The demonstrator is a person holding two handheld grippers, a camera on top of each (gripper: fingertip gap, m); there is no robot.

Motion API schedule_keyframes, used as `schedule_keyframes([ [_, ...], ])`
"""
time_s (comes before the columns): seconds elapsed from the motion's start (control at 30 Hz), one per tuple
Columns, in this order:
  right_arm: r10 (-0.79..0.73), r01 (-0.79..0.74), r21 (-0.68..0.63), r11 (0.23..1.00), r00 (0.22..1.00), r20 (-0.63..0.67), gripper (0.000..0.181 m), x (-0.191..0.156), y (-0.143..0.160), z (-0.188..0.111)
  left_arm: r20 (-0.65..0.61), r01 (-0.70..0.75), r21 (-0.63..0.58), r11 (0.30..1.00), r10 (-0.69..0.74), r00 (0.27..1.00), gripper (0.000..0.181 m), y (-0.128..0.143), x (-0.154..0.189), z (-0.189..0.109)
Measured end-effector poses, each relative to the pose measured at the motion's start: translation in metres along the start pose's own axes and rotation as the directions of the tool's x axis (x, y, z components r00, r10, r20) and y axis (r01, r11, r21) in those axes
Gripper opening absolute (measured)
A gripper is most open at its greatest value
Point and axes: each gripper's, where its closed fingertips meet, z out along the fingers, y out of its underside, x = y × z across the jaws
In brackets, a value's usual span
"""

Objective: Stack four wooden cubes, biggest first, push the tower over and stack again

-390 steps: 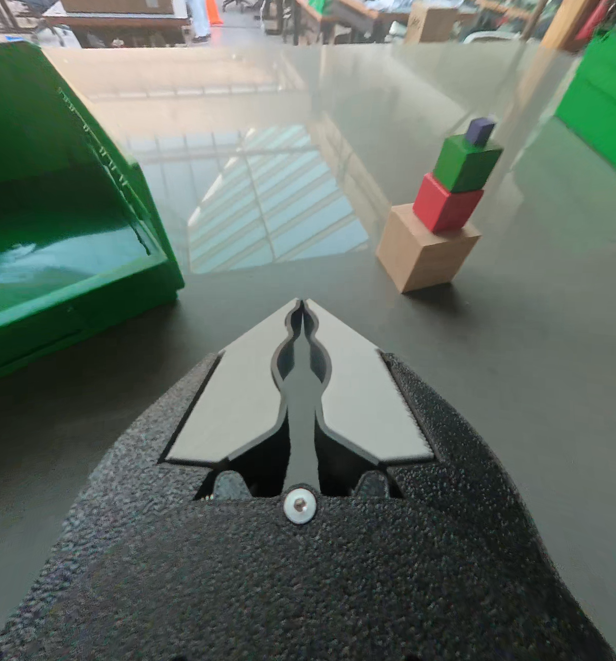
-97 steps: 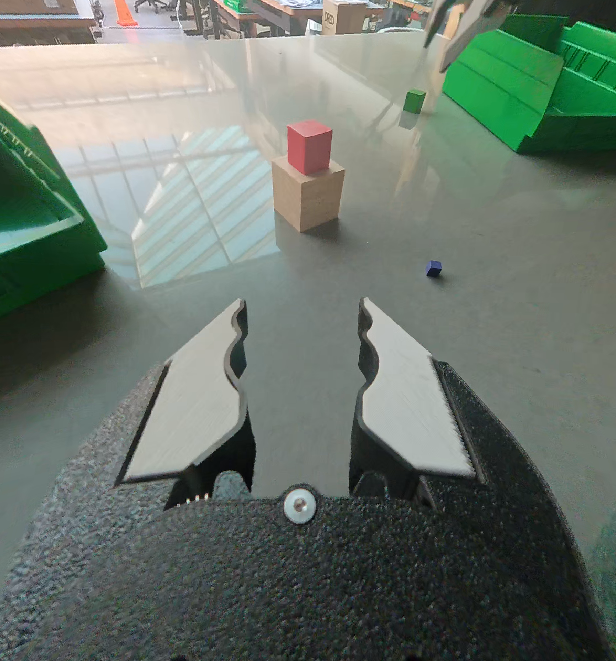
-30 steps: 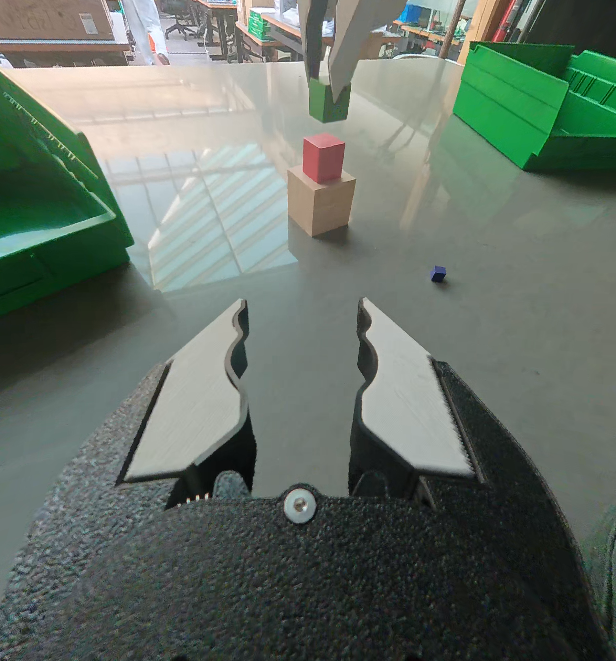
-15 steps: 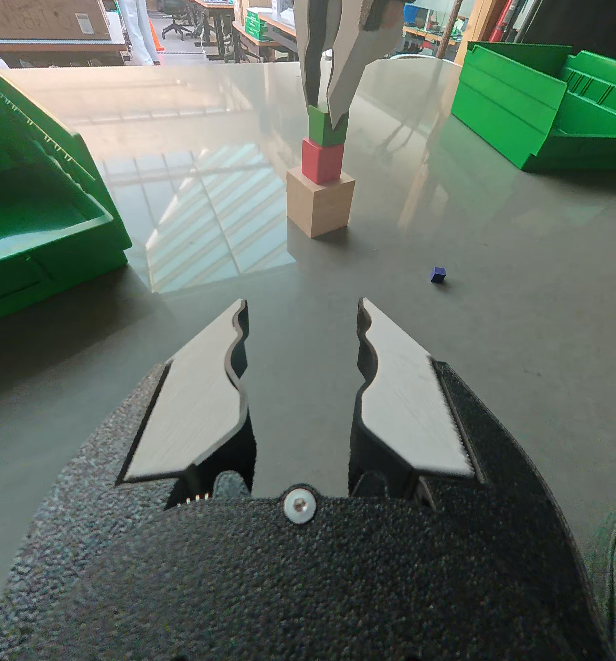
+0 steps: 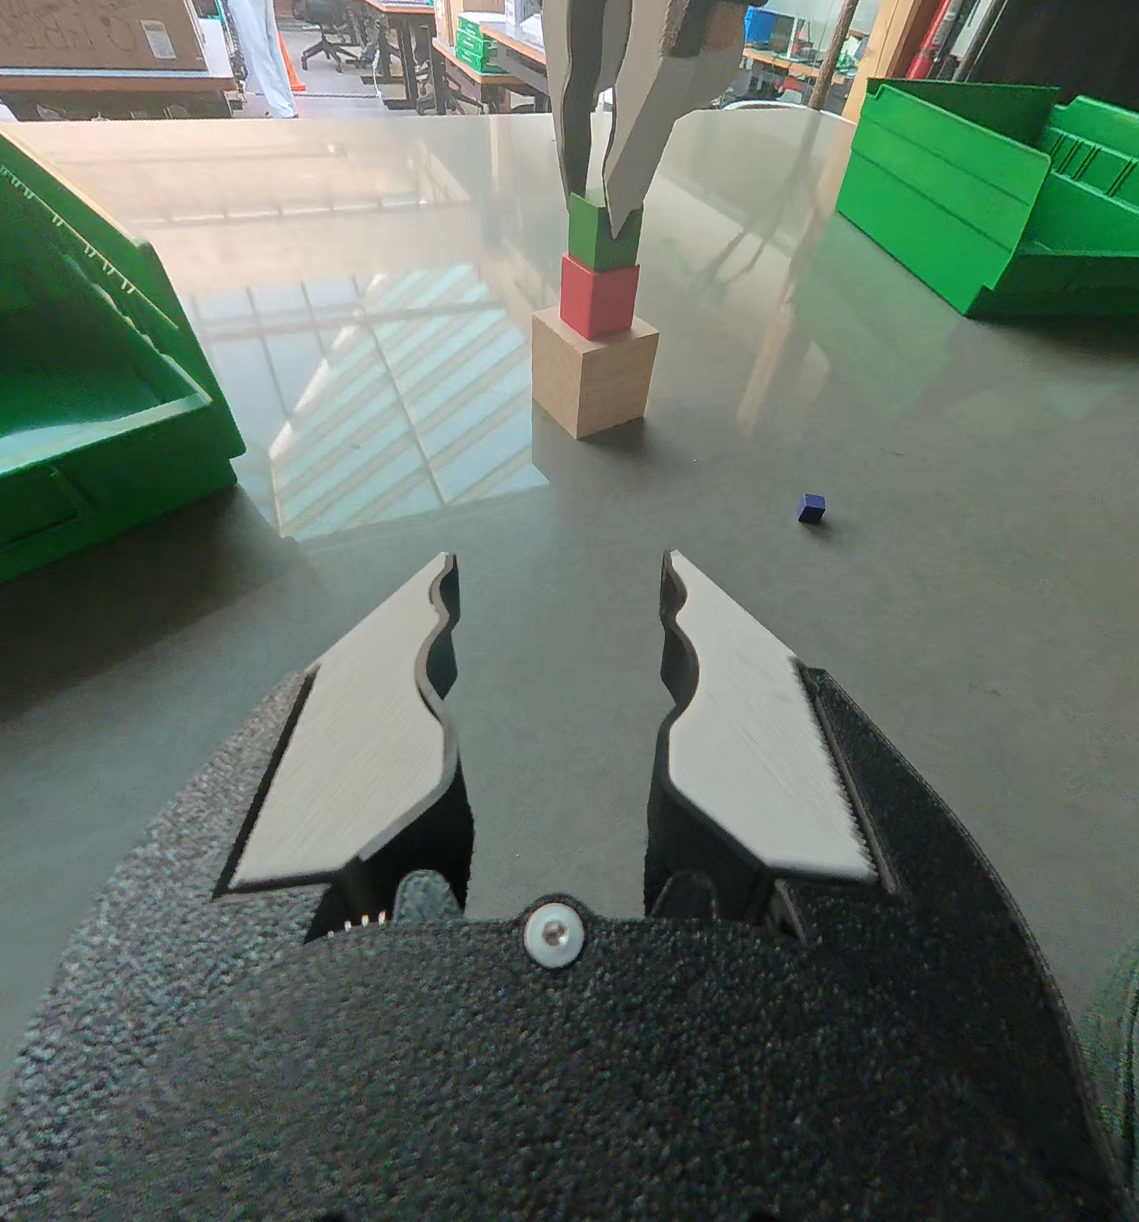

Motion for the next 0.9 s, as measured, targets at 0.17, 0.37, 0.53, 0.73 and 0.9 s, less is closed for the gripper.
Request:
schedule_keyframes([
  [0.17, -0.005, 0.005, 0.0, 1.0, 1.0, 0.0, 0.027, 0.0, 0.0, 0.0, -0.002, 0.001, 0.0, 1.0, -0.001, 1.0, 0.061, 0.0, 0.0, 0.0],
  [0.37, -0.008, 0.008, 0.011, 1.0, 1.0, 0.002, 0.027, 0.0, -0.002, 0.0, -0.002, 0.002, 0.0, 1.0, -0.002, 1.0, 0.061, 0.0, 0.0, 0.0],
  [0.53, -0.013, 0.014, 0.055, 0.998, 1.0, -0.009, 0.028, 0.002, -0.006, -0.011, -0.002, 0.001, -0.002, 1.0, -0.001, 1.0, 0.061, 0.0, 0.0, 0.0],
  [0.73, -0.014, 0.016, 0.083, 0.996, 1.0, -0.021, 0.029, 0.004, -0.003, -0.021, -0.007, -0.005, -0.01, 1.0, 0.005, 1.0, 0.061, 0.001, 0.001, 0.002],
  [0.9, -0.026, 0.027, 0.06, 0.998, 1.0, -0.011, 0.034, 0.001, -0.002, -0.008, -0.006, -0.005, -0.01, 1.0, 0.005, 1.0, 0.061, 0.001, 0.001, 0.002],
])
